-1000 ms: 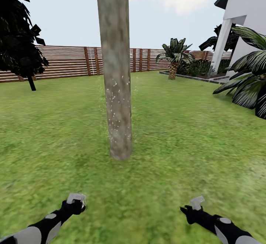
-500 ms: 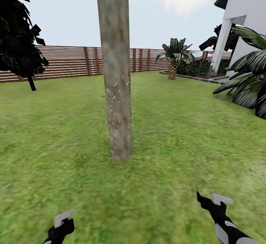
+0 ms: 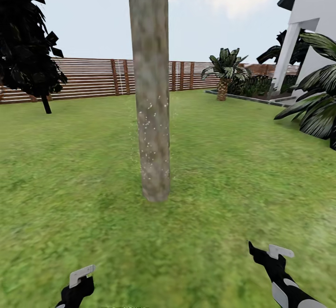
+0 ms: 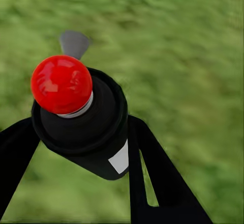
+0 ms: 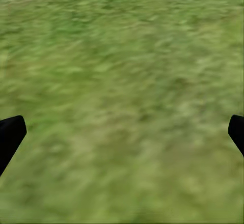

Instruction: In the garden, pick up the pesticide atomizer on the floor and spray pesticide onto both trees until each tree trunk is fully covered.

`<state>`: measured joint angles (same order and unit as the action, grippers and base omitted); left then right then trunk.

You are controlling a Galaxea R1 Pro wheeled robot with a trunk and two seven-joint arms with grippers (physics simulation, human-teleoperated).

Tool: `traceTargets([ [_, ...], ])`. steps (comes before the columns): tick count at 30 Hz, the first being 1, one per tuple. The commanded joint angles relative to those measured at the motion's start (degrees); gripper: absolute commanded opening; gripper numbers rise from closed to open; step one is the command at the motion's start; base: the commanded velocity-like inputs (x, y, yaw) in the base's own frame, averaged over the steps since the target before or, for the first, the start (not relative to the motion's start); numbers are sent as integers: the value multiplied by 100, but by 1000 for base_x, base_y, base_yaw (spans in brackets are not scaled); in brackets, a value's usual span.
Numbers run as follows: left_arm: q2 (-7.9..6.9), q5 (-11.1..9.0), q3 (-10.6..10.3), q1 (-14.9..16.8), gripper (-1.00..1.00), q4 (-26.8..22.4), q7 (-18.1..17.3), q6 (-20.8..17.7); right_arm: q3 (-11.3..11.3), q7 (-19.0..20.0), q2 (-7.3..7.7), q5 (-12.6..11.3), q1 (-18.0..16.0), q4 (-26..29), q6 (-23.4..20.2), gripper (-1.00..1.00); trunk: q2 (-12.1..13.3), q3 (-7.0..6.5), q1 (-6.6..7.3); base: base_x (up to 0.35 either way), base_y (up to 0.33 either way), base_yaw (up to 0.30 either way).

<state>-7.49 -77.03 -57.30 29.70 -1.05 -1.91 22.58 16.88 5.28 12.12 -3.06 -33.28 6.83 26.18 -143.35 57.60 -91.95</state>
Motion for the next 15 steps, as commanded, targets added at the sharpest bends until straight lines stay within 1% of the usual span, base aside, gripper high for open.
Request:
traceTargets([
  [1,0,-61,-35,2,-100,-5,-20,8,35,53,1,-30,-3,-6,19,100,-2,5,1,0,0,273],
  [15,37,-66,-35,-8,-100,-4,-20,9,35,52,1,-28,-3,-15,19,100,-2,-13,1,0,0,283],
])
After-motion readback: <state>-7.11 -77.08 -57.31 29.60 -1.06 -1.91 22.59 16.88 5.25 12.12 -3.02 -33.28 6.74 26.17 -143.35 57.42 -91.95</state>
